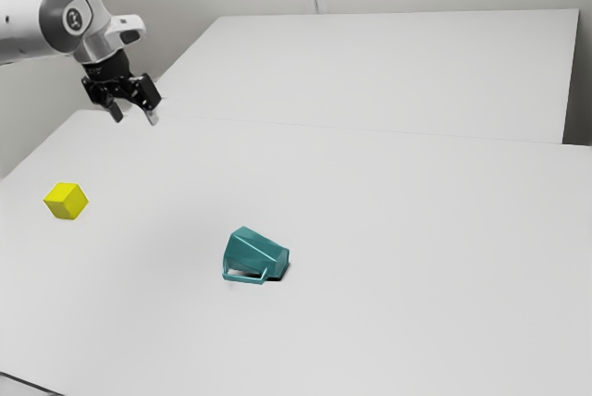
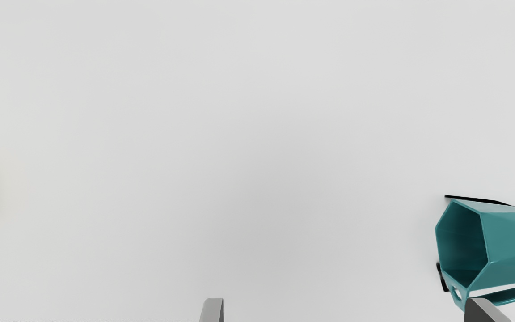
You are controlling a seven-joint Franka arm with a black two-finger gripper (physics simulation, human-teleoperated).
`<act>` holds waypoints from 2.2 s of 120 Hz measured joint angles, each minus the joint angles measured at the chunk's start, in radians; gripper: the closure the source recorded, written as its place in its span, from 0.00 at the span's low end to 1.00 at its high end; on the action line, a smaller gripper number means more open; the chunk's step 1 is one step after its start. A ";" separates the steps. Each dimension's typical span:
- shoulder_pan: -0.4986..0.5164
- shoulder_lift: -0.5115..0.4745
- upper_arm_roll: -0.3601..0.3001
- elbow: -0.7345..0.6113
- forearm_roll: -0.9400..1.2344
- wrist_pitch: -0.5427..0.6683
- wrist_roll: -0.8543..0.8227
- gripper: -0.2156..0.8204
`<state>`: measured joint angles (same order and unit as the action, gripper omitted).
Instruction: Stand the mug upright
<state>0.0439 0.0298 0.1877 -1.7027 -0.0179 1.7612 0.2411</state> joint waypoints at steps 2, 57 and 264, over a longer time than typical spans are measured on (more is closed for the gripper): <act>0.008 -0.007 0.000 -0.007 -0.003 0.005 0.005 0.23; -0.035 -0.307 0.002 -0.500 -0.057 0.359 0.093 0.23; 0.005 -0.215 0.010 -1.075 -1.725 0.489 2.161 0.23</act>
<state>0.0487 -0.1853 0.1979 -2.7780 -1.7432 2.2500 2.4016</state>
